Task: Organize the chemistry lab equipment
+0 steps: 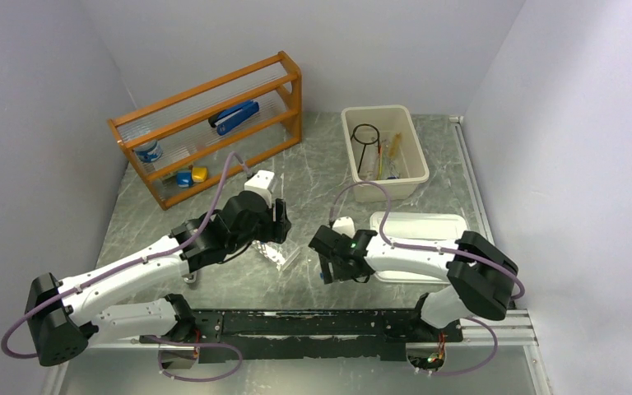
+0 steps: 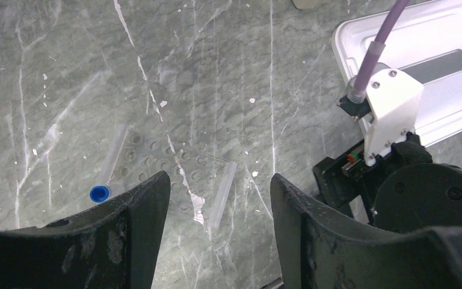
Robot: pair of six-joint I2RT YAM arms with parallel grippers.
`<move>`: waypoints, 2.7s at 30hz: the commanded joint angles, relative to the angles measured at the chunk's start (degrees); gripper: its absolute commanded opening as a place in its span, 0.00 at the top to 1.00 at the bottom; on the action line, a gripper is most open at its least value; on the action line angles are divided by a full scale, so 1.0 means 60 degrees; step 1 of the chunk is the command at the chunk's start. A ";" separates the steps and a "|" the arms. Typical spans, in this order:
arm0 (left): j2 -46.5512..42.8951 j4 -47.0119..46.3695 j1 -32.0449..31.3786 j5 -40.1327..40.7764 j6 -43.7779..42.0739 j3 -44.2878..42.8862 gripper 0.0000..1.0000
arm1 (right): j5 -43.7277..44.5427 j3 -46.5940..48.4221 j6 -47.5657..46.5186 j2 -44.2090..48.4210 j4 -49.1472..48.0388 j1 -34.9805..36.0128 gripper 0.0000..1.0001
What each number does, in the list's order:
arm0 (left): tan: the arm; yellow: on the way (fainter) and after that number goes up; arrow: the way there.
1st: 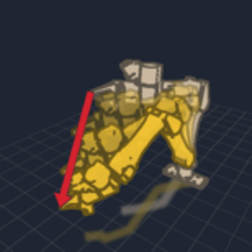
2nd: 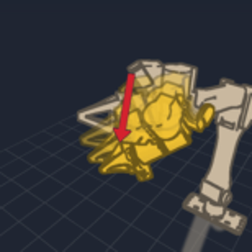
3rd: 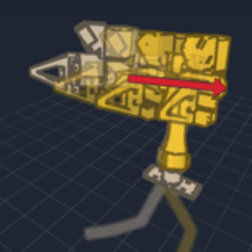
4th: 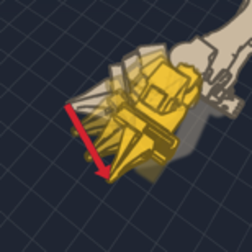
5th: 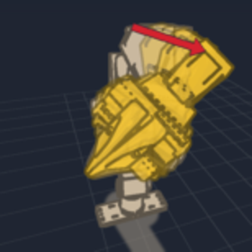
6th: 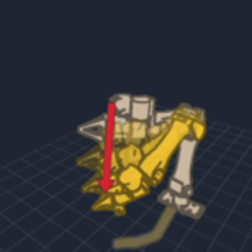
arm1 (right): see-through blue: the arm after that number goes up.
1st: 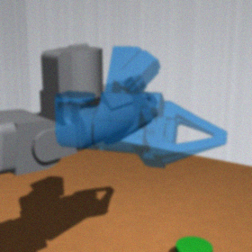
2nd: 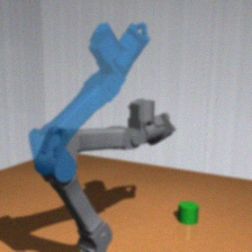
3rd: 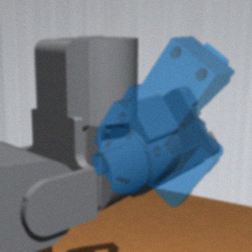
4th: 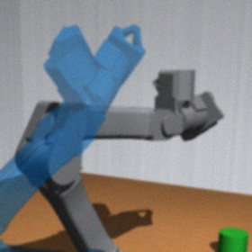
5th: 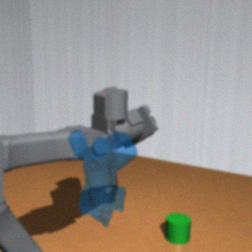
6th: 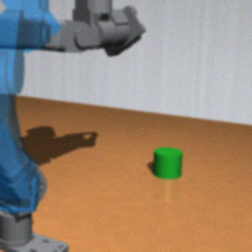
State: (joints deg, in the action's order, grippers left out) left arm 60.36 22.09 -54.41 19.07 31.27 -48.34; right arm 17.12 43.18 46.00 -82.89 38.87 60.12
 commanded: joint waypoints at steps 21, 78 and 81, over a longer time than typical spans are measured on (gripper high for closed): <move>-0.0018 -0.0034 0.0060 0.0156 -0.0187 -0.0266 0.34 | 0.1018 0.0348 -0.3394 0.0259 -0.3369 -0.1034 0.15; -0.0175 -0.0015 0.0064 0.0139 -0.0027 -0.0323 0.34 | -0.1743 0.0915 -0.5597 -0.1773 -0.2850 -0.1964 0.71; -0.0150 -0.0031 0.0066 0.0129 0.0012 -0.0322 0.33 | -0.1382 0.0754 -0.5375 -0.1646 -0.3016 -0.1964 0.80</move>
State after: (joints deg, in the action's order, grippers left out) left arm 60.20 22.46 -54.41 19.31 30.87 -48.36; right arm 5.58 48.86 11.79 -92.18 19.20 48.16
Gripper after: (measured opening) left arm 0.669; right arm 0.236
